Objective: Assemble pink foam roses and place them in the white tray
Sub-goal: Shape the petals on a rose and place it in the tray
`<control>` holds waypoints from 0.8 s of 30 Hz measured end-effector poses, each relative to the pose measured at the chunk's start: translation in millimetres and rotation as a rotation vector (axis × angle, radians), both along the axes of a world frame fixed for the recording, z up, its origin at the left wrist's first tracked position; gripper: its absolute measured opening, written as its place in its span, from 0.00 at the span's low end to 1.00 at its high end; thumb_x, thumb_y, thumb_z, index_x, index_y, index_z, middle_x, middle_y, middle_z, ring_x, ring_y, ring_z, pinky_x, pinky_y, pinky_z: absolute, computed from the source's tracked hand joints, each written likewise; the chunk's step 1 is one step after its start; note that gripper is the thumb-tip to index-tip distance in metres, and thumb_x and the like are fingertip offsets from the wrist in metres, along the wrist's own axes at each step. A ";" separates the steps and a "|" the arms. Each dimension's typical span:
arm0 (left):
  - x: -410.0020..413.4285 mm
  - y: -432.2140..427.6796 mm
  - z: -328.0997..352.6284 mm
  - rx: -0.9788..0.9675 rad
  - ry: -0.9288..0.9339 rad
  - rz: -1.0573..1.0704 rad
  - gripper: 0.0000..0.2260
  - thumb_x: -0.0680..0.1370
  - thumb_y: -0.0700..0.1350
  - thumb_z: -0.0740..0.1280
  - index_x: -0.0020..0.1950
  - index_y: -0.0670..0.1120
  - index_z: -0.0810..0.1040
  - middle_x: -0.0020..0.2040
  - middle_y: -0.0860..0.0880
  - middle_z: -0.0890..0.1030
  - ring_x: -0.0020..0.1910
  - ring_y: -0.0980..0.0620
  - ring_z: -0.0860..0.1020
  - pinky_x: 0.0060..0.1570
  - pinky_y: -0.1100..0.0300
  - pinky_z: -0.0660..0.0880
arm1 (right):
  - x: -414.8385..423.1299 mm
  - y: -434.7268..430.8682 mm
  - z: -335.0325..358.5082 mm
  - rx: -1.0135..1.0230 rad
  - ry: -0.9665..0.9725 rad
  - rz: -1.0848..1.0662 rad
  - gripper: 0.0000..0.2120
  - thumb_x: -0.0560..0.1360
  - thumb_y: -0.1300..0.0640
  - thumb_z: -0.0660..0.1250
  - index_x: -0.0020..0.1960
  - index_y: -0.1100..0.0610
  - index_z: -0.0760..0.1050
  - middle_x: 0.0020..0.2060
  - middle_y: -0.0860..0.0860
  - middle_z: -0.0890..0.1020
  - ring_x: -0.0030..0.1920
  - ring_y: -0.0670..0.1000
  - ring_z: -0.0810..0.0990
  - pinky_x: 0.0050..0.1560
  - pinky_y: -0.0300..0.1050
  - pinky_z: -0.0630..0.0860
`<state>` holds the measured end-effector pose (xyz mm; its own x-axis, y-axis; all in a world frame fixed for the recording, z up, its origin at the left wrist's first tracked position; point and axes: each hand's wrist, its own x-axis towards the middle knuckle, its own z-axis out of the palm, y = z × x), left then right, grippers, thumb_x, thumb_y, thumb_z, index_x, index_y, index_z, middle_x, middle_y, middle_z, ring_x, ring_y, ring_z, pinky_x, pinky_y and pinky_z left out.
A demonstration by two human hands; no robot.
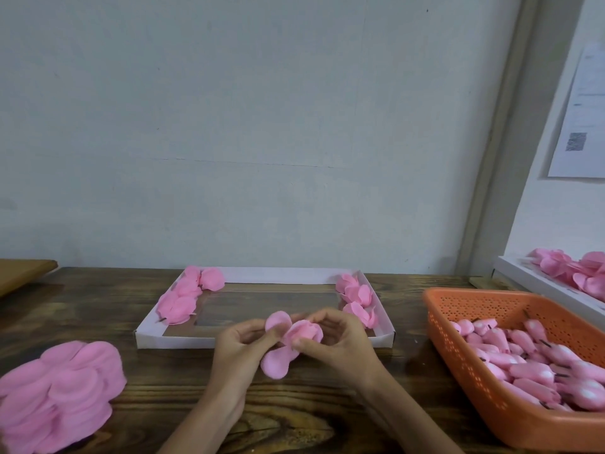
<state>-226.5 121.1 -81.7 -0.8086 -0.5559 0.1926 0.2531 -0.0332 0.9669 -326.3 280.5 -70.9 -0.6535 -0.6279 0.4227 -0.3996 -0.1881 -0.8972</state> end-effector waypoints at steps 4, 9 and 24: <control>3.0 7.2 4.3 -0.055 0.064 0.004 0.03 0.71 0.46 0.78 0.43 0.52 0.90 0.42 0.46 0.88 0.43 0.50 0.87 0.38 0.63 0.81 | 5.6 -4.9 -0.9 0.021 0.054 -0.065 0.12 0.69 0.52 0.83 0.47 0.54 0.83 0.45 0.53 0.89 0.47 0.54 0.88 0.47 0.48 0.84; 6.3 10.5 9.2 -0.142 0.123 -0.052 0.06 0.72 0.48 0.75 0.45 0.49 0.90 0.44 0.45 0.88 0.45 0.51 0.86 0.44 0.64 0.81 | 7.0 -5.3 -1.0 0.016 0.104 -0.133 0.12 0.69 0.52 0.82 0.46 0.53 0.82 0.43 0.53 0.88 0.45 0.55 0.88 0.46 0.57 0.85; 6.5 0.6 13.5 -0.102 0.015 -0.117 0.15 0.85 0.40 0.63 0.55 0.52 0.88 0.55 0.46 0.87 0.57 0.47 0.85 0.55 0.52 0.83 | 11.9 -1.5 8.0 0.113 0.191 -0.205 0.11 0.67 0.57 0.84 0.47 0.52 0.87 0.45 0.50 0.85 0.47 0.52 0.85 0.49 0.57 0.83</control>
